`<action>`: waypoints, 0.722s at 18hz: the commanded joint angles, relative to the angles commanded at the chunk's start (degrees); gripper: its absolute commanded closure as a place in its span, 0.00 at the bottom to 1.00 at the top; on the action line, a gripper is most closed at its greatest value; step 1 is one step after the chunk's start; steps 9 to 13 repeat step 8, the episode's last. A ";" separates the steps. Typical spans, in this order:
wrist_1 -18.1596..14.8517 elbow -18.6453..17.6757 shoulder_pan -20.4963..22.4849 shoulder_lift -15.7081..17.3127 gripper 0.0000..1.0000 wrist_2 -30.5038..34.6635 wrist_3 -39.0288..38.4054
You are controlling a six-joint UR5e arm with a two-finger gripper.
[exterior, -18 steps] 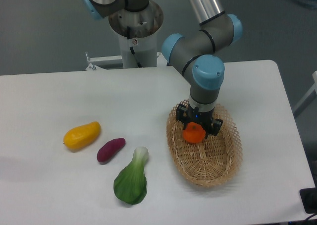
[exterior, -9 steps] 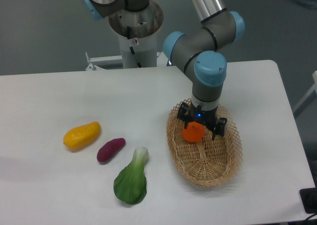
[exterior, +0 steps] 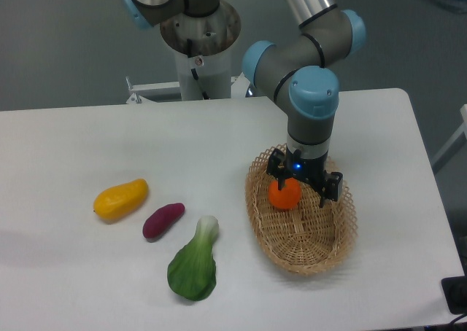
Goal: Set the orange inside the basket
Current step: 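Raise the open gripper up away from the orange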
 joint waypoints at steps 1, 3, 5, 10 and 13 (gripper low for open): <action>0.09 0.35 0.00 0.09 0.00 0.09 0.09; 0.09 0.44 0.00 0.09 0.00 0.09 0.18; 0.09 0.53 -0.09 0.09 0.00 0.09 0.18; 0.09 0.97 -0.17 0.09 0.00 0.09 0.18; 0.09 0.97 -0.17 0.09 0.00 0.09 0.18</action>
